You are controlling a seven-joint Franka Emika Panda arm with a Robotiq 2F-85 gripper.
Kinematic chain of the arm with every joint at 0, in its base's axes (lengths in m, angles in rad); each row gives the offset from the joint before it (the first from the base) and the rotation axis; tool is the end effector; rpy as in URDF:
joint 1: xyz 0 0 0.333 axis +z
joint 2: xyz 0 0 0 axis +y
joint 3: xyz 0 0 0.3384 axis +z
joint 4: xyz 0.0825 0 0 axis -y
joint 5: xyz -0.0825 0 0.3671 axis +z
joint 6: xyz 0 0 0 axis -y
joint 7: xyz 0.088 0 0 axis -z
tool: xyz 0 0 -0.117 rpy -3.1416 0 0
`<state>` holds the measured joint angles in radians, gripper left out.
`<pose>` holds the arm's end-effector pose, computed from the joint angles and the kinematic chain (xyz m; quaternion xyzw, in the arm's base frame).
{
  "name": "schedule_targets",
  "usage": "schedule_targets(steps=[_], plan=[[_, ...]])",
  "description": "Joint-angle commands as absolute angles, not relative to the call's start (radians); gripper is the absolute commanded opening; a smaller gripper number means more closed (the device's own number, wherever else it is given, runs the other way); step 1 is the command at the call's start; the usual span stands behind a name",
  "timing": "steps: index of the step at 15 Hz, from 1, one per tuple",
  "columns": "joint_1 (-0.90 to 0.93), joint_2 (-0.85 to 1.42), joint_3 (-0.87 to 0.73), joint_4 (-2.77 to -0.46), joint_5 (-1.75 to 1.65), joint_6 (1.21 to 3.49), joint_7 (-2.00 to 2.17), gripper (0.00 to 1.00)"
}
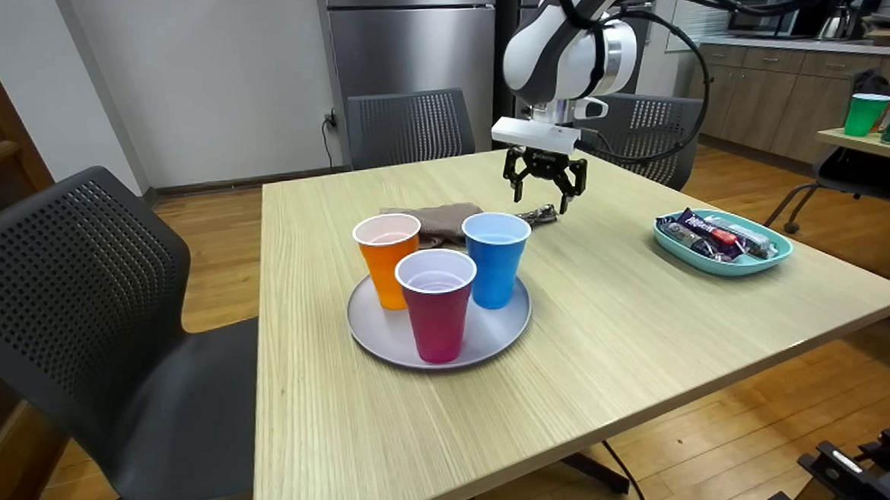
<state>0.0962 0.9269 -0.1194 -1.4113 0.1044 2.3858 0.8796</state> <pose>0.7359 0.0035 0.1652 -0.8941 0.4469 -0.0292 0.0021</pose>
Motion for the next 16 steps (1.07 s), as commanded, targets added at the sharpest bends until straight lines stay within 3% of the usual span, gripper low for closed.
schedule_targets(steps=[1,16], plan=[[0.107,0.967,-0.136,-1.35,0.107,2.349,0.939,1.0],[0.104,1.034,-0.14,-1.275,0.099,2.307,0.997,1.0]])
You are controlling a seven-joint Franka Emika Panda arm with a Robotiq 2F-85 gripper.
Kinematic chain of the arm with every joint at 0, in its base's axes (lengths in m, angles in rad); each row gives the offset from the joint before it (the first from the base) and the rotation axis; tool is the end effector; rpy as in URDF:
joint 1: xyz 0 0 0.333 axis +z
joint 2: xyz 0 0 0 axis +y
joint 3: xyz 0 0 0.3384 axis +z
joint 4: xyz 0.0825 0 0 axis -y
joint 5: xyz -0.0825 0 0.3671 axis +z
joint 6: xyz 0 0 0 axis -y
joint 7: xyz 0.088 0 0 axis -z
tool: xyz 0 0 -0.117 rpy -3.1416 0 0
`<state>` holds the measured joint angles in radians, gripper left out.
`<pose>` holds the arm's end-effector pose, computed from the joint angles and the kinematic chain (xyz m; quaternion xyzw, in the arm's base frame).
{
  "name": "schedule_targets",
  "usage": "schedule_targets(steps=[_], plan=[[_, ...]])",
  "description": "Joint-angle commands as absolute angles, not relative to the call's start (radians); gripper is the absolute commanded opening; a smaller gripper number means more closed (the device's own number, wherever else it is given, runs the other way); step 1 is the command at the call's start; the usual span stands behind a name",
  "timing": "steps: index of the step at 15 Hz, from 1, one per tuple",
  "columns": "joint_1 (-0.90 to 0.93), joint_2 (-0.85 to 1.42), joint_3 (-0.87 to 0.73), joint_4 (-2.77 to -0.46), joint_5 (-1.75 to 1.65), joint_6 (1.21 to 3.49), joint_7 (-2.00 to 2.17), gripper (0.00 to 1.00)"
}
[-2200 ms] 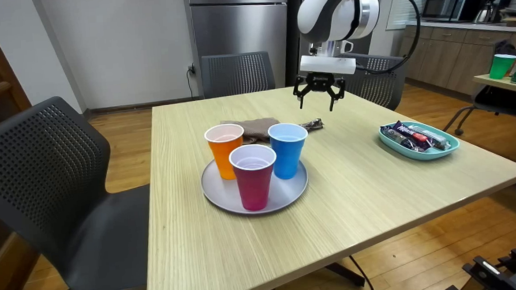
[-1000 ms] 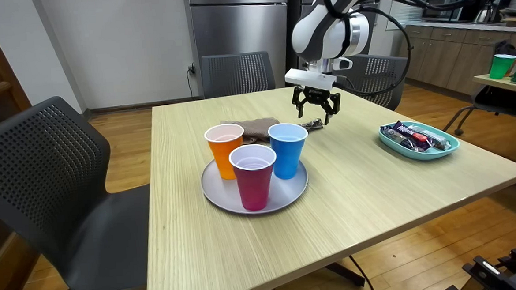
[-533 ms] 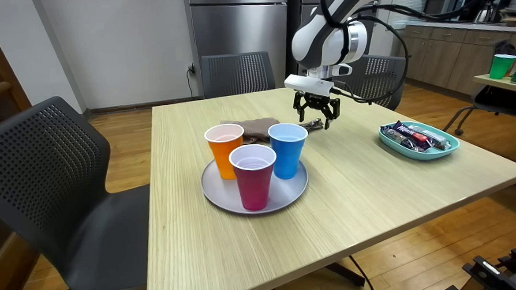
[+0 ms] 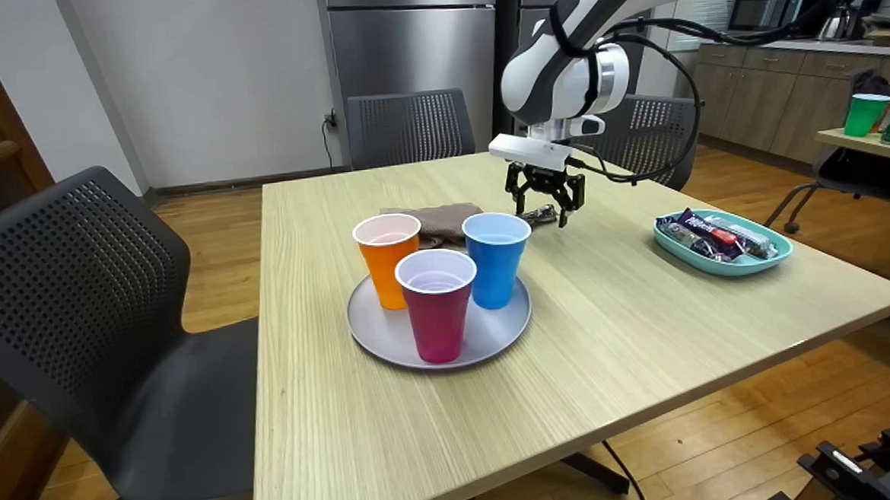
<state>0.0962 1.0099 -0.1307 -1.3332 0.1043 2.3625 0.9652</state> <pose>0.7423 -0.0004 0.1348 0.8748 -0.4840 0.0206 0.0095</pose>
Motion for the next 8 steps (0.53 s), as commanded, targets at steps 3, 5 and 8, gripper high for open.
schedule_targets(steps=[3,5,8], plan=[[0.103,1.038,-0.138,-1.265,0.098,2.296,0.995,0.85],[0.103,1.04,-0.139,-1.259,0.097,2.294,0.994,0.68],[0.103,1.043,-0.138,-1.251,0.097,2.292,0.993,0.42]])
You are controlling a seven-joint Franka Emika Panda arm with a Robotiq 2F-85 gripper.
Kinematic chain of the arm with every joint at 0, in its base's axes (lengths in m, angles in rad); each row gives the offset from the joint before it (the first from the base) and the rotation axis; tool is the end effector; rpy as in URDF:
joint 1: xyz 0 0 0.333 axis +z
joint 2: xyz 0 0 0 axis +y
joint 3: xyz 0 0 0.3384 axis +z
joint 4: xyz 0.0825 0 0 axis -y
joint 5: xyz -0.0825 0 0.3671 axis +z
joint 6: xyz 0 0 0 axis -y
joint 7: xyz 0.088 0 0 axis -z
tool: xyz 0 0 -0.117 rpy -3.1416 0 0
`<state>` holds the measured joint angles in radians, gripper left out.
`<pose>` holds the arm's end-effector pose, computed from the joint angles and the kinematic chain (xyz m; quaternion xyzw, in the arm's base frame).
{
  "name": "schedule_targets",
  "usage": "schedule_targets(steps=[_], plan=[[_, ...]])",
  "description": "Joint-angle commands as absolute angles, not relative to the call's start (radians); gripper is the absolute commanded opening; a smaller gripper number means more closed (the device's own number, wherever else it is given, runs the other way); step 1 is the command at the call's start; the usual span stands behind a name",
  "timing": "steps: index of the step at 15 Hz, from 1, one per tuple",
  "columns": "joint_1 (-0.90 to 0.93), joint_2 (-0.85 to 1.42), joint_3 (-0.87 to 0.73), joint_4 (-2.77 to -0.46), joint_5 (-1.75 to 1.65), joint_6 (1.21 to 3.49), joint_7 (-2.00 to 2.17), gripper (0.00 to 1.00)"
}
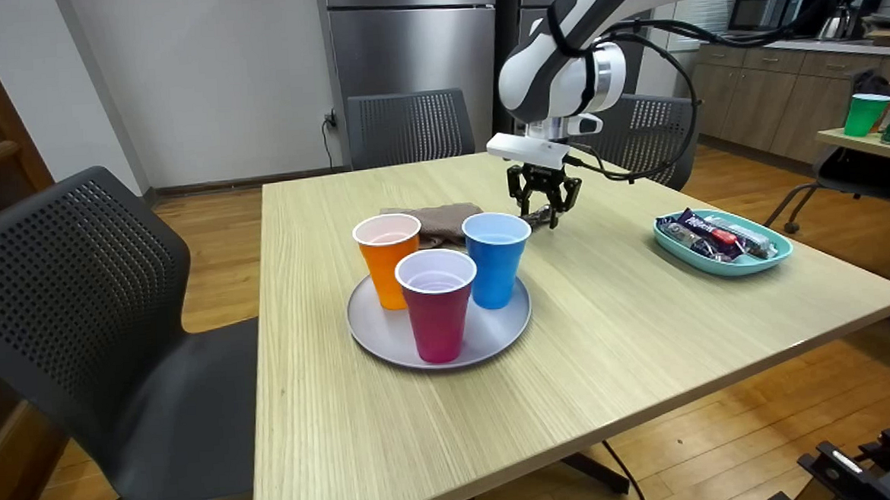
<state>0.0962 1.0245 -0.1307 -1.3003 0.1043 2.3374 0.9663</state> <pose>0.7467 0.0012 0.1352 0.8752 -0.4833 0.0175 0.0109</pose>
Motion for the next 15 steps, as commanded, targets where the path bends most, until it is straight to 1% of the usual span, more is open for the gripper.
schedule_targets(steps=[1,3,5,6,7,8,15], plan=[[0.103,1.043,-0.139,-1.249,0.097,2.291,0.993,0.33],[0.103,1.043,-0.139,-1.249,0.096,2.292,0.993,0.2],[0.103,1.042,-0.139,-1.247,0.096,2.291,0.993,0.03],[0.104,1.041,-0.139,-1.246,0.096,2.292,0.994,0.0],[0.105,1.037,-0.141,-1.249,0.095,2.294,0.995,0.0],[0.103,1.03,-0.138,-1.255,0.095,2.29,0.989,0.03],[0.098,0.951,-0.125,-1.322,0.077,2.275,0.914,0.03]])
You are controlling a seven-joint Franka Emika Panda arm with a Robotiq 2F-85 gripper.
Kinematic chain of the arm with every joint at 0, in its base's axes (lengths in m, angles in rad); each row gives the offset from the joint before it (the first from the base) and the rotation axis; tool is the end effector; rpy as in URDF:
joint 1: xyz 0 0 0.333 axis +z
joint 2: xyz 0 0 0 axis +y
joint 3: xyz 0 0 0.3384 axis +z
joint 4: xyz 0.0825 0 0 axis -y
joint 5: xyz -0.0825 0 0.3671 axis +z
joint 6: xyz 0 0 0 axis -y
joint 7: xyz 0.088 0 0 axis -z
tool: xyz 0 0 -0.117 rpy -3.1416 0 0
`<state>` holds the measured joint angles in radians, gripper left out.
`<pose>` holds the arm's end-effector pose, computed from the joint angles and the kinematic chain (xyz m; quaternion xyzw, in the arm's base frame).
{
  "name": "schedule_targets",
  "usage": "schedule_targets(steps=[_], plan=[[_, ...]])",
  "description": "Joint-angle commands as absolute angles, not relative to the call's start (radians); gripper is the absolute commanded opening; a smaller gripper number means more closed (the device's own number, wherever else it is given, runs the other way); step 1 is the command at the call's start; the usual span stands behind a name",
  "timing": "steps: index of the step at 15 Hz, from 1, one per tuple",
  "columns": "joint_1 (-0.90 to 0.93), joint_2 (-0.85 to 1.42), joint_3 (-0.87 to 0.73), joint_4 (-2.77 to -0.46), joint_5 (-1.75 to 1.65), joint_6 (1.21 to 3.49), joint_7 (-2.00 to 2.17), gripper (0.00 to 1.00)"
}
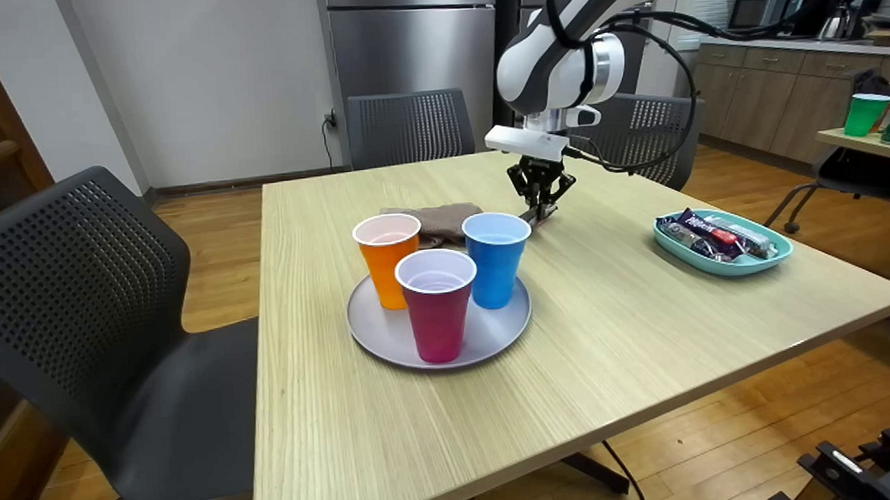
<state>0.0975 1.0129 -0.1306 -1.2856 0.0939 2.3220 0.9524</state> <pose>0.7515 0.0030 0.1485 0.8807 -0.4731 0.0233 0.0109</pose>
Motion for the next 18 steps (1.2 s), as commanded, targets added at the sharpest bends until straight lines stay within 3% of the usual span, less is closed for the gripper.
schedule_targets(steps=[1,18], plan=[[0.087,0.934,-0.111,-1.331,0.083,2.259,0.881,0.03],[-0.011,0.584,-0.149,-1.741,0.028,2.313,0.324,0.03]])
